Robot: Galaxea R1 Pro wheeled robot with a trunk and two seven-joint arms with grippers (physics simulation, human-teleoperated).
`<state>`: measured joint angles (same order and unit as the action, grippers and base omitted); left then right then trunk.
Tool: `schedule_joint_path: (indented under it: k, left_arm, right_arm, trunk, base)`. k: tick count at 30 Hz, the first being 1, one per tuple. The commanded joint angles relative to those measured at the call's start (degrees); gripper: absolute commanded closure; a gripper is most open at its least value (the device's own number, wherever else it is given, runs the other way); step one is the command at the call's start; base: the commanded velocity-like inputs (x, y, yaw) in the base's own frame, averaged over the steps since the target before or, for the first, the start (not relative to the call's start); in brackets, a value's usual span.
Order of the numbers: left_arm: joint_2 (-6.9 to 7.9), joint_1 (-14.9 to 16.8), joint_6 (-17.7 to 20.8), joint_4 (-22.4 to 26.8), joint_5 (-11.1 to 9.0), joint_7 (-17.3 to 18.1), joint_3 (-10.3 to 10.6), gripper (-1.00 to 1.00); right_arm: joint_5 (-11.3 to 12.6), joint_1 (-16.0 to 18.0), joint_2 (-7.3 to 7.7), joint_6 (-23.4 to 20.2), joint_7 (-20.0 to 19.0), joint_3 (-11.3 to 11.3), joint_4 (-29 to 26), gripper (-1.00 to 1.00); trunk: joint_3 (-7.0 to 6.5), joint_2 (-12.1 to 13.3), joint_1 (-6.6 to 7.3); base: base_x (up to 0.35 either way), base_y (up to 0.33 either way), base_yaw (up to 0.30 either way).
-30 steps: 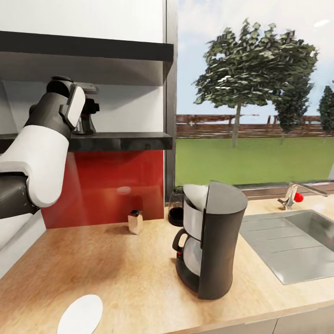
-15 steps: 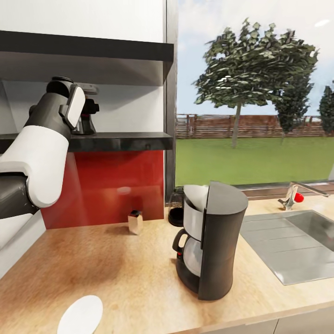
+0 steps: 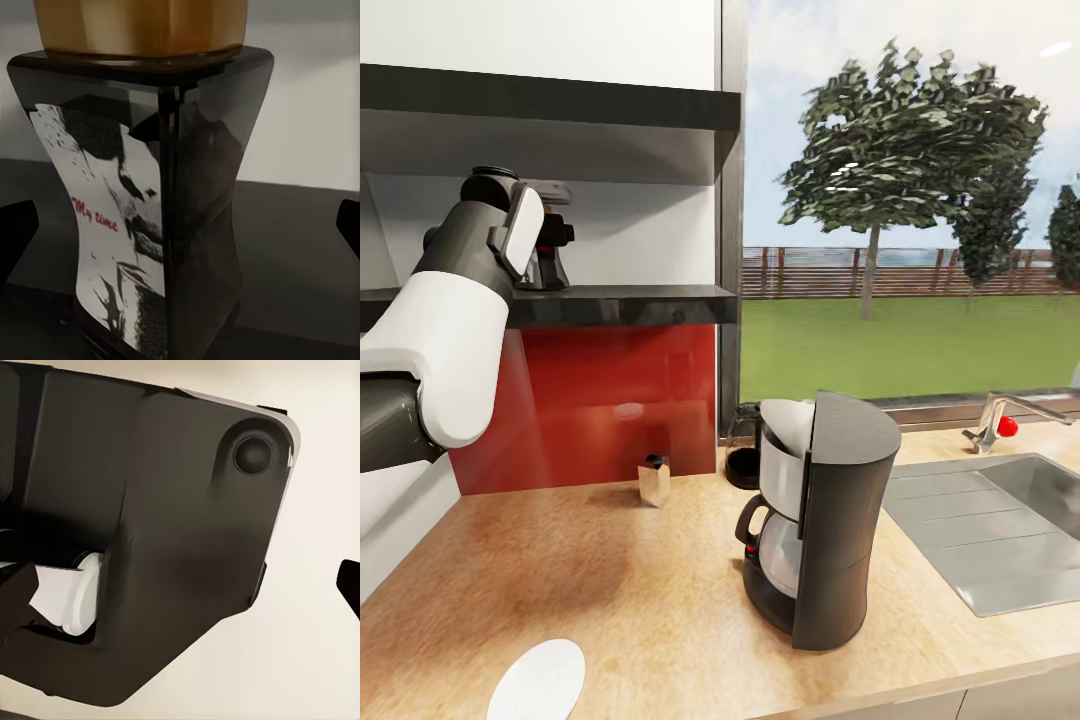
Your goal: Set up a coffee station on the kitchen countertop: keep the coffee maker on the countertop, move the bottle of coffee from the kitchen shelf to the counter next to the coffee maker, place a paper coffee filter on top of the coffee maker, put the saucer next to the coffee maker with the coffee cup on the saucer, and place the electric kettle next to the coffee maker.
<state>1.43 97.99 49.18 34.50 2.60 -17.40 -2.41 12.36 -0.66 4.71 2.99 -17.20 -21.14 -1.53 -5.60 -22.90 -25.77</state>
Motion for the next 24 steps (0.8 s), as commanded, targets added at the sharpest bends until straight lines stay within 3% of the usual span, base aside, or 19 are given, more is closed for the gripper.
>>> schedule_joint_path:
  k: [1,15,24]
  left_arm:
    - [-0.04,0.0,0.2,0.0,0.3,0.0,-0.1,-1.00]
    - [-0.09,0.0,0.2,0.0,0.6,0.0,-0.1,-1.00]
    - [-0.02,-0.1,0.2,0.0,0.6,0.0,-0.1,-1.00]
  right_arm:
    - [0.6,0.0,0.03,0.1,-0.2,-0.5,-0.1,-1.00]
    - [0.6,0.0,-0.01,0.0,-0.2,-0.5,-0.1,-1.00]
    - [0.6,0.0,-0.14,0.0,-0.1,-0.5,-0.1,-1.00]
  trunk:
    - [0.01,0.0,-0.02]
    - [0.01,0.0,-0.02]
    - [0.01,0.0,-0.02]
  base:
    - [0.000,0.000,0.000]
    - [0.000,0.003,0.000]
    - [0.000,0.137,0.000]
